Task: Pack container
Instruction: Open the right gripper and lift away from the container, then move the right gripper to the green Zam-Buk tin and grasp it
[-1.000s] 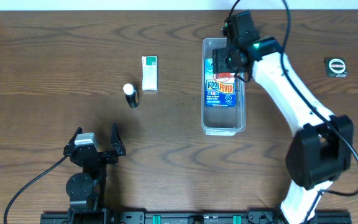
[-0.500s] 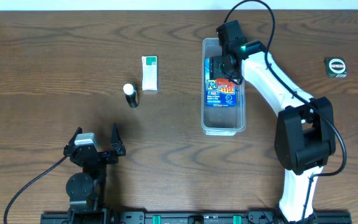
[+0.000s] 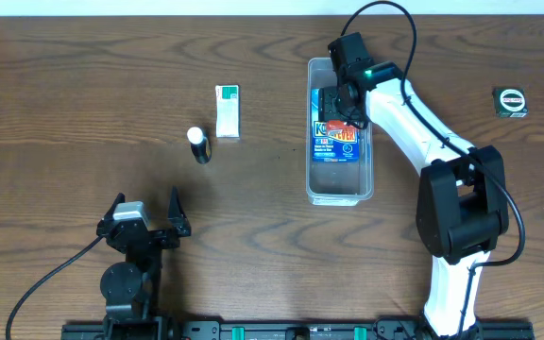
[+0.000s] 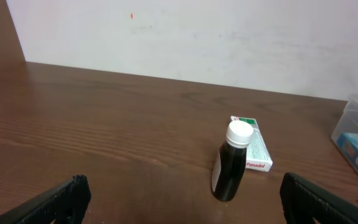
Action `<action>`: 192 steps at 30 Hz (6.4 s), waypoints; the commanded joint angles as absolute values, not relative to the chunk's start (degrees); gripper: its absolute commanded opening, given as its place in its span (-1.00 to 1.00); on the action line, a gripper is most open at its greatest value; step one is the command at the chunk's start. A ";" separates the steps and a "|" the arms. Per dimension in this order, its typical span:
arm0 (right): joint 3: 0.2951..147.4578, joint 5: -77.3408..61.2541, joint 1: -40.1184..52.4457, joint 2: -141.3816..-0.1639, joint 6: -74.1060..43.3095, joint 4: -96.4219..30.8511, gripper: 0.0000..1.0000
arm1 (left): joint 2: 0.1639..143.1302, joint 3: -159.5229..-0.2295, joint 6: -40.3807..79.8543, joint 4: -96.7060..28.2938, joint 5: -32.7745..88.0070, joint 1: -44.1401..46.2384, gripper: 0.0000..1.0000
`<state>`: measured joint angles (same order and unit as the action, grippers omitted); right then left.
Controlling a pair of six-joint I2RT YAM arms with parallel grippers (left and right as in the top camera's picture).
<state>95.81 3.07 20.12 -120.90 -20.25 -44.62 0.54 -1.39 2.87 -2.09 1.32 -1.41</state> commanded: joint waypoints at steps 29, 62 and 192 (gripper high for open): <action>102.30 4.99 18.72 -114.02 -20.51 -48.18 0.60 | 0.23 -0.23 2.15 -4.05 0.62 -1.69 0.96; 103.33 -12.19 -25.96 -119.94 33.54 -41.36 0.99 | 0.23 -0.23 2.15 -4.05 0.62 -1.69 0.96; 104.36 -20.47 -27.94 -120.90 8.54 -33.61 0.22 | 0.23 -0.23 2.15 -4.05 0.62 -1.69 0.96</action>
